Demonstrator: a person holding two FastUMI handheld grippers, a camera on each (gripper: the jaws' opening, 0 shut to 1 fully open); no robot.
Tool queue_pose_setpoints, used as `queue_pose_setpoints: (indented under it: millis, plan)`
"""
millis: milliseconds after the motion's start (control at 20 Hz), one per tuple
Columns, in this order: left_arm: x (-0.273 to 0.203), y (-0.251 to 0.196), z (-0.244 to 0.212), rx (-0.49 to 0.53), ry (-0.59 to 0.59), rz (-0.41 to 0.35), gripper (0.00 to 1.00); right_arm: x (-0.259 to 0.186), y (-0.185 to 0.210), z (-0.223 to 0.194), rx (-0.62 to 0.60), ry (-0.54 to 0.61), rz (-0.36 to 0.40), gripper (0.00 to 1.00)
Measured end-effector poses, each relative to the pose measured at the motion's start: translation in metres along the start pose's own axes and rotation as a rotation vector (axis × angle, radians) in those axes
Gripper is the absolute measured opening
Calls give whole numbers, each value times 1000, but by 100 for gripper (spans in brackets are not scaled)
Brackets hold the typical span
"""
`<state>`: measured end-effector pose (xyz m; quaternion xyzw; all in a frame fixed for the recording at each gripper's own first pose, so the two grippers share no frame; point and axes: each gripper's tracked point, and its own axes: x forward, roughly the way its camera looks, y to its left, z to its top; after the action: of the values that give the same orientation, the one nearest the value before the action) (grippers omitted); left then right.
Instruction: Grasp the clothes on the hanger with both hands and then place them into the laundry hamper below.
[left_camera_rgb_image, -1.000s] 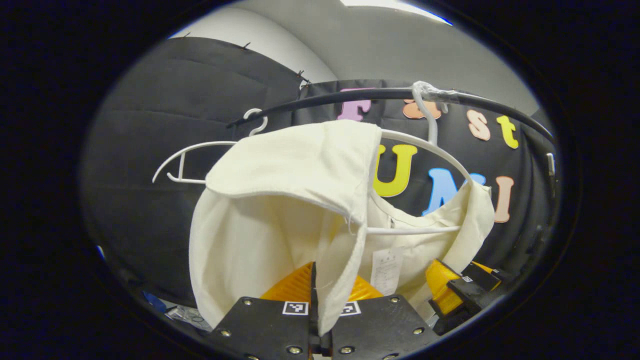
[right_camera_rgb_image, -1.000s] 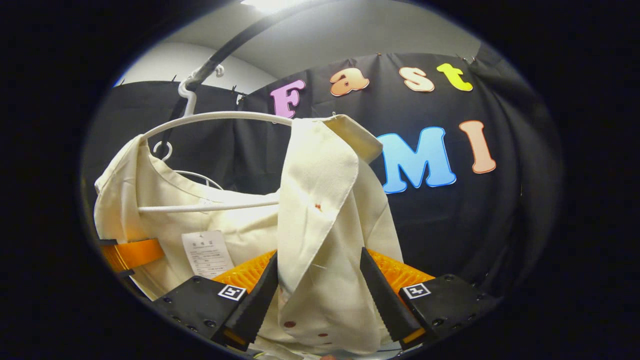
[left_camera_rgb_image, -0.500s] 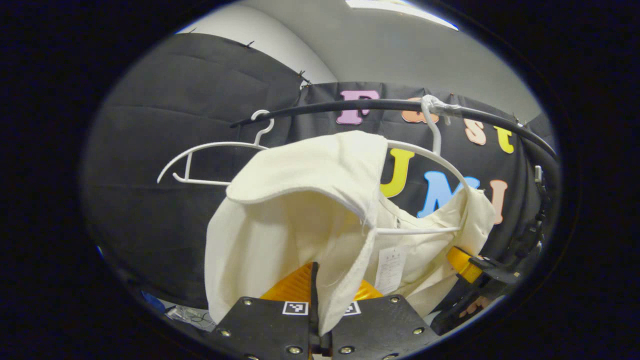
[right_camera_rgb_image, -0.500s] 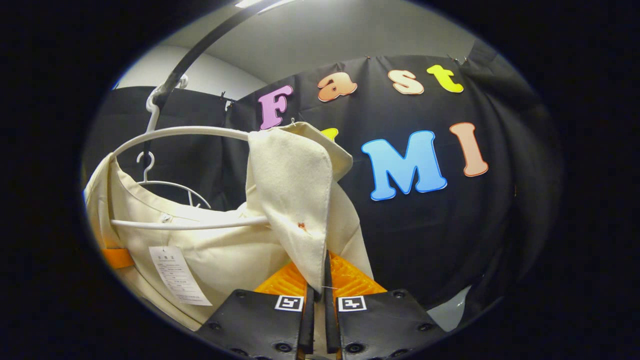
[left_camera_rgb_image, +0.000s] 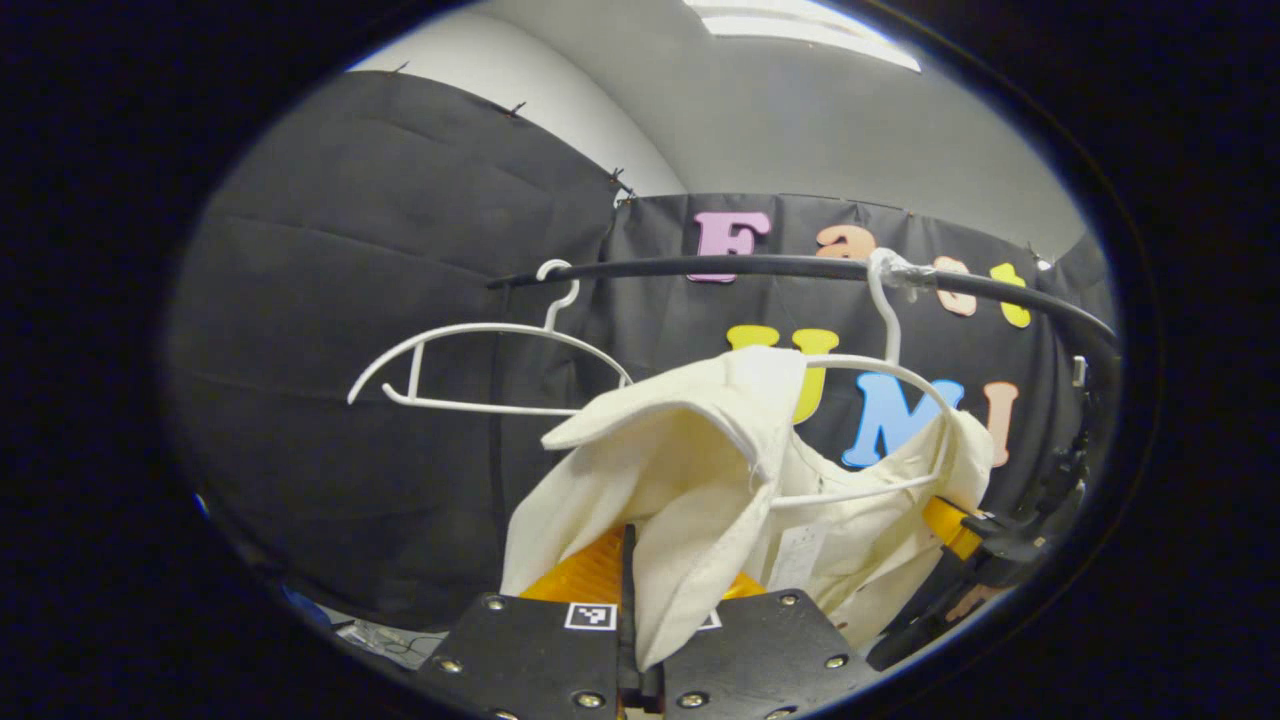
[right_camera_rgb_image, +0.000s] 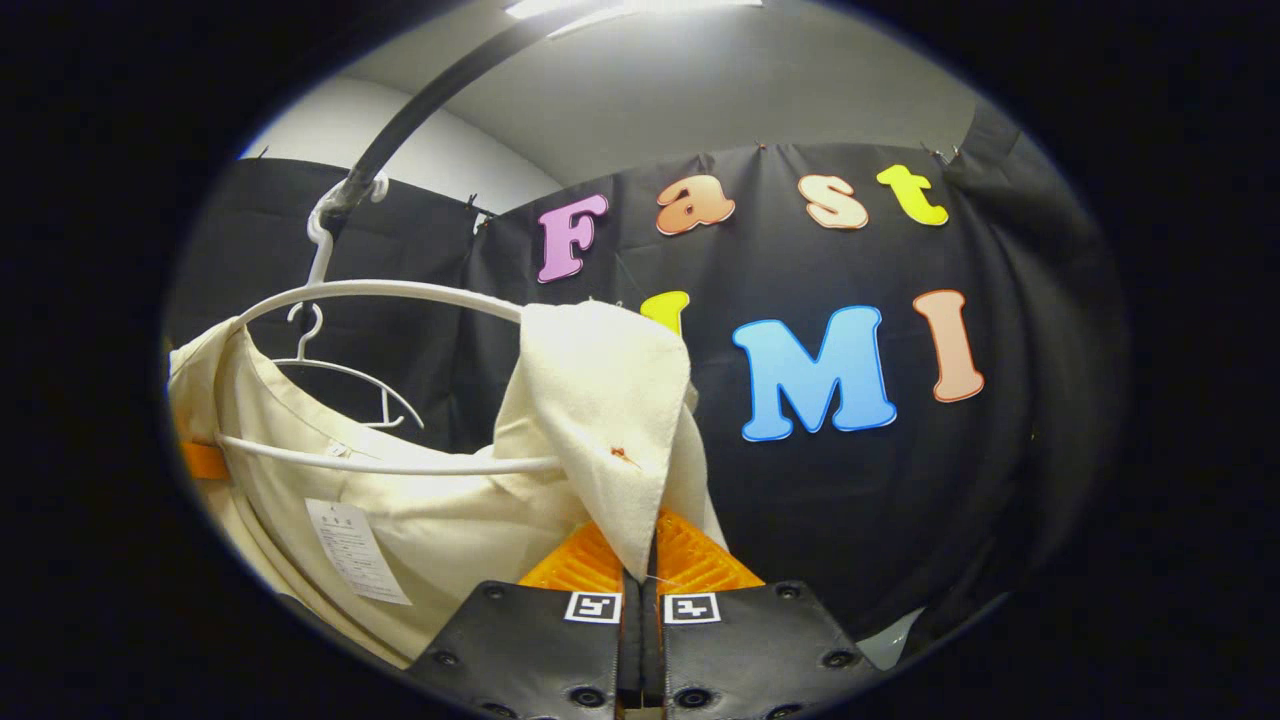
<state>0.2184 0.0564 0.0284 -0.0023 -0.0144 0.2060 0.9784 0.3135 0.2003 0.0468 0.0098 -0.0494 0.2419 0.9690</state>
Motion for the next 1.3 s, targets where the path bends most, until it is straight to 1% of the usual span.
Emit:
queue_pose_setpoints:
  millis: [100,150,250,300,400,550,650,700,800,900,950,1050,1100,1200,1300]
  plan:
    - [-3,5,3,-16,-17,5,2,3,-11,4,-4,-14,-31,0]
    - [-5,7,3,-29,-18,6,2,4,-17,6,-6,-21,-45,1]
    - [-7,9,4,-62,-9,-1,2,6,-28,12,-18,-43,-69,0]
    - [-10,10,6,-84,-1,-6,2,7,-32,16,-32,-55,-80,2]
    - [-15,10,6,-104,33,-45,2,6,-38,22,-64,-81,-99,1]
    - [-24,15,12,-89,55,-77,2,7,-49,26,-84,-99,-121,1]
    - [-28,3,16,-132,70,-163,2,5,-52,28,-100,-107,-132,1]
    - [-31,2,26,-144,49,-177,2,5,-53,29,-108,-112,-137,1]
    - [-31,11,42,-106,0,-171,2,6,-58,32,-127,-122,-152,1]
    - [-23,17,44,-47,-17,-152,2,7,-61,36,-124,-136,-165,1]
    - [-22,18,47,-33,-29,-143,2,8,-63,35,-124,-137,-174,1]
    - [-26,14,63,-40,-69,-159,2,8,-66,38,-138,-144,-190,1]
    - [-27,15,67,-27,-75,-164,2,7,-68,41,-147,-153,-195,1]
    - [-22,26,68,22,-82,-150,2,8,-73,44,-157,-164,-208,1]
    - [-17,30,78,11,-99,-144,2,9,-77,47,-158,-168,-225,1]
